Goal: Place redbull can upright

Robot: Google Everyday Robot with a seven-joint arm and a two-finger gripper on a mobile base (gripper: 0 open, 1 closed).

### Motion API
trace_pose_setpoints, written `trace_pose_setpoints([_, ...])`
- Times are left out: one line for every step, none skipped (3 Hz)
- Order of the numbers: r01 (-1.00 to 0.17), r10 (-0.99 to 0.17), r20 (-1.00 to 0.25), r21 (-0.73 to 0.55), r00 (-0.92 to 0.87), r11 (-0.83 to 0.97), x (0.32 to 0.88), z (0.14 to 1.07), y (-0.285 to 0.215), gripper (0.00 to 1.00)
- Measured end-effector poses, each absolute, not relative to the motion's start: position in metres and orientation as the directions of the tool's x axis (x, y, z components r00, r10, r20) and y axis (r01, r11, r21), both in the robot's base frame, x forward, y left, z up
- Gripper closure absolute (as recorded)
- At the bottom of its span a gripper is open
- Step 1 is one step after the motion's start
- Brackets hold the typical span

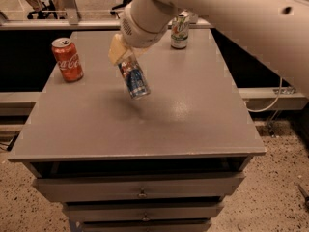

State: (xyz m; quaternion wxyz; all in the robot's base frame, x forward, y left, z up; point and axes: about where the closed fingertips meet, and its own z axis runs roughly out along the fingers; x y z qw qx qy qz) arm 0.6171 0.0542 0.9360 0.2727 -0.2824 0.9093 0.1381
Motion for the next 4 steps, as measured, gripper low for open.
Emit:
trace_pose_setpoints([-0.686, -0.360, -0.710, 0.234, -0.605, 0.689, 0.617, 0.948, 0.079, 1.00])
trace_pose_setpoints([-0.735, -0.172, -0.831, 0.347, -0.529, 0.582, 0.626, 0.972, 0.085, 1.00])
trace_pose_setpoints([-0.755, -0.058, -0.890, 0.347, -0.452, 0.556, 0.629, 0.998, 0.073, 1.00])
trace_pose_setpoints([-0.763, -0.058, -0.893, 0.345, -0.446, 0.547, 0.628, 0.995, 0.076, 1.00])
